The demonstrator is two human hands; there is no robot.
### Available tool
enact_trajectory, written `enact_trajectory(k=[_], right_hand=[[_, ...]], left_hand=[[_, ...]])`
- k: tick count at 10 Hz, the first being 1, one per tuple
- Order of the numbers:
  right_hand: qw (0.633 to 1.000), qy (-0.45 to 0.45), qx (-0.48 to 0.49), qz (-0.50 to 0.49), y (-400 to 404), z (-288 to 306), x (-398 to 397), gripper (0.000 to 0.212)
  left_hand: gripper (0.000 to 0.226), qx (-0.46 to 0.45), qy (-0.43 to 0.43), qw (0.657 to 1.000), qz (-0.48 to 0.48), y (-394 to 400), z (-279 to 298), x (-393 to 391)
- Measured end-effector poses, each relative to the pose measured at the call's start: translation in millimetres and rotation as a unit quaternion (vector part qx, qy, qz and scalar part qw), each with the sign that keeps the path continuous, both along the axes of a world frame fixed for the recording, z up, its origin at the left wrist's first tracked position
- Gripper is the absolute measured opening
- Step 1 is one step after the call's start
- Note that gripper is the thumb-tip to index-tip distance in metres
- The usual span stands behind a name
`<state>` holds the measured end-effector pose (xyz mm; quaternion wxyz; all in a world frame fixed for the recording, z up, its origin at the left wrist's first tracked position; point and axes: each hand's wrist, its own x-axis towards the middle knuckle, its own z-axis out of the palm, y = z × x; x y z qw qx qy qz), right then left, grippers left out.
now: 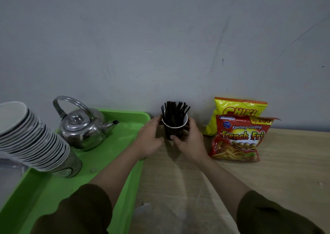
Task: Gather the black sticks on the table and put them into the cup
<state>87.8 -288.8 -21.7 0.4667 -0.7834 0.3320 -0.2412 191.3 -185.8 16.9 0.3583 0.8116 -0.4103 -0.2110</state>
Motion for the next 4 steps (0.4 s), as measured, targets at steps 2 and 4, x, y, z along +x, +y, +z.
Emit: enact_trajectory(k=[2,4], right_hand=[[1.000,-0.006,0.002,0.005,-2.5,1.5,5.0,0.067],[1.000,0.024,0.016,0.013,-0.9,10.5,-1.8,0.076]], left_hand=[[0.066,-0.002,-0.011,1.000,0.004,-0.1,-1.8,1.6],[0.063,-0.035,0.042,0.998,0.002,7.4,10.1,-7.1]])
